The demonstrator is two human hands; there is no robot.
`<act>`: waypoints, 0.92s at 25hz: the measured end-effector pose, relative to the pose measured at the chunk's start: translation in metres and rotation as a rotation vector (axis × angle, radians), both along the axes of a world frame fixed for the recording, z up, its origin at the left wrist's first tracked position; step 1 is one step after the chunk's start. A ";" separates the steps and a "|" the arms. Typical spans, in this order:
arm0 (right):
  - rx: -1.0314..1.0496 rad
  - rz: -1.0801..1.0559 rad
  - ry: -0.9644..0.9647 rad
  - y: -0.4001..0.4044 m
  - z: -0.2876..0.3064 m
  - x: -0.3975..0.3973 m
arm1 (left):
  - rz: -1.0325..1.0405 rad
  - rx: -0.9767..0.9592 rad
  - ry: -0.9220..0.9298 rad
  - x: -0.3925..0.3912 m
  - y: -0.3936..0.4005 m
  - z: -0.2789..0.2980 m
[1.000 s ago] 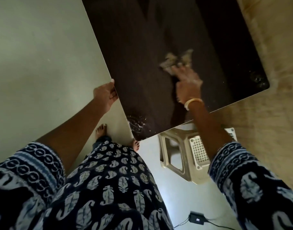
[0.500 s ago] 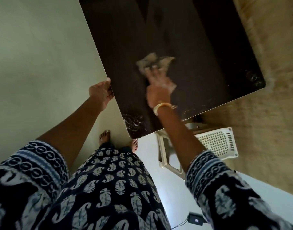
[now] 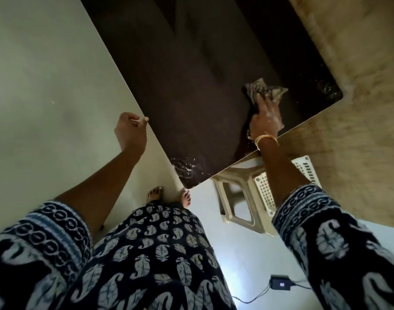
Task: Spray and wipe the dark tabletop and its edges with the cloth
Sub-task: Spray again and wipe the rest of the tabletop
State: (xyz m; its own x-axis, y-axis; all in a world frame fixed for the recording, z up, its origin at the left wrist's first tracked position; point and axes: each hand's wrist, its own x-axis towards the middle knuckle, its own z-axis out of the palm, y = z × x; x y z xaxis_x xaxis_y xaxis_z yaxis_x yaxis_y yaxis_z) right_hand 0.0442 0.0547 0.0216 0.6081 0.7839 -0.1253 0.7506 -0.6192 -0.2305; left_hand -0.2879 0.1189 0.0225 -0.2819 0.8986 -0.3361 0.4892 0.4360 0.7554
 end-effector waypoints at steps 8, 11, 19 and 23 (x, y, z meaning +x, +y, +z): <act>0.105 0.493 -0.057 -0.059 -0.009 -0.117 | -0.751 0.501 0.445 0.044 -0.013 0.017; 0.083 0.790 -0.030 -0.081 -0.007 -0.106 | -0.889 0.456 0.438 0.088 -0.014 0.027; 0.091 0.419 -0.102 -0.024 -0.006 0.070 | -0.940 0.354 0.511 0.198 -0.016 0.019; 0.057 0.348 -0.129 0.005 -0.004 0.121 | -0.970 0.342 0.522 0.257 -0.014 0.016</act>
State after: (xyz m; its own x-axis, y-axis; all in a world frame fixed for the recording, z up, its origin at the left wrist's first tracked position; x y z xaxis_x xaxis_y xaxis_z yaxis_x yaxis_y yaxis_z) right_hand 0.1650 0.0594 0.0172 0.3118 0.9500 -0.0157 0.9390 -0.3107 -0.1472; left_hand -0.0305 0.1051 0.0385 0.5441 0.8353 -0.0792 0.7945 -0.4827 0.3684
